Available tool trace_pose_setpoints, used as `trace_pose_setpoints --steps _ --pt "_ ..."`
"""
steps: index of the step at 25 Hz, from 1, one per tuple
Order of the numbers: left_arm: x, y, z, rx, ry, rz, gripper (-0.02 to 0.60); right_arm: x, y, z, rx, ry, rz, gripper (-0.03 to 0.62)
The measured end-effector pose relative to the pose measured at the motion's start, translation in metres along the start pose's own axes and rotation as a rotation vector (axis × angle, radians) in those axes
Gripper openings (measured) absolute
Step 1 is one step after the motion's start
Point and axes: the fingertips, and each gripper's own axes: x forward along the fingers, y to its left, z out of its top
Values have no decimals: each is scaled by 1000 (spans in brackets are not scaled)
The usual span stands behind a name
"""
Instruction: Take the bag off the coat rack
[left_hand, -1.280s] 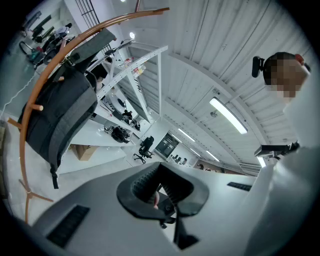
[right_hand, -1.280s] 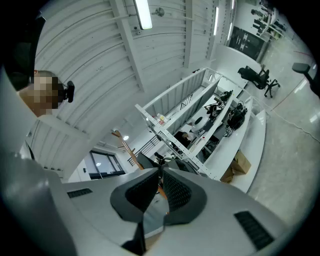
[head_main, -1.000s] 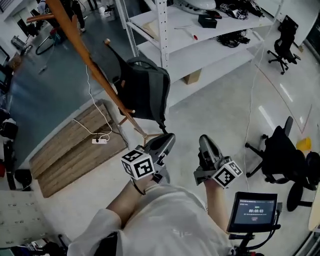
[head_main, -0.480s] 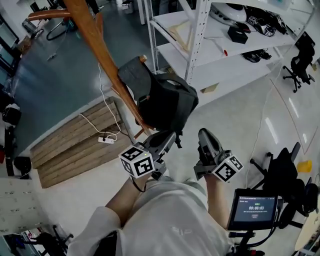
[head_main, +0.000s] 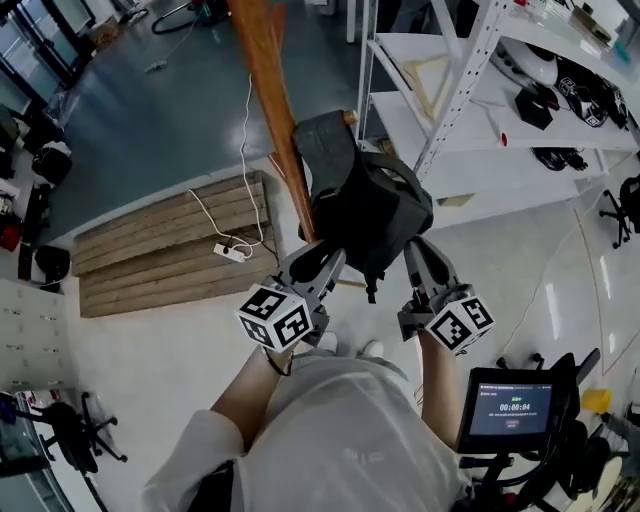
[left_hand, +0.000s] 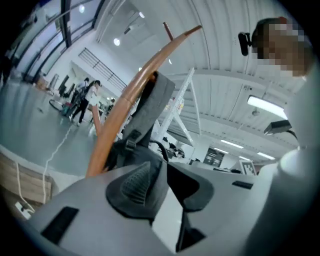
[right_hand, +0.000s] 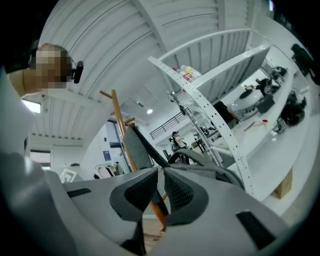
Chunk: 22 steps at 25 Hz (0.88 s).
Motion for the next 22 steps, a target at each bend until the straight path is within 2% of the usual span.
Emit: trace_pose_setpoints --steps 3,7,9,10,11,12,15,22 --pt "12 16 28 115 -66 112 146 33 -18 16 -201 65 16 58" --pt "9 23 63 213 -110 220 200 63 -14 37 -483 123 20 92" --pt "13 20 77 265 -109 249 209 77 -9 45 -603 156 35 152" --pt "17 17 82 295 -101 259 209 84 -8 47 -657 181 45 160" --pt "22 15 86 326 -93 271 209 91 -10 48 -701 209 53 199" --pt "28 13 91 355 -87 287 209 97 -14 49 -731 236 62 229" --pt "44 13 103 412 -81 342 223 112 -27 50 -741 304 105 229" --pt "56 20 112 455 -36 409 243 139 -42 13 -761 491 174 229"
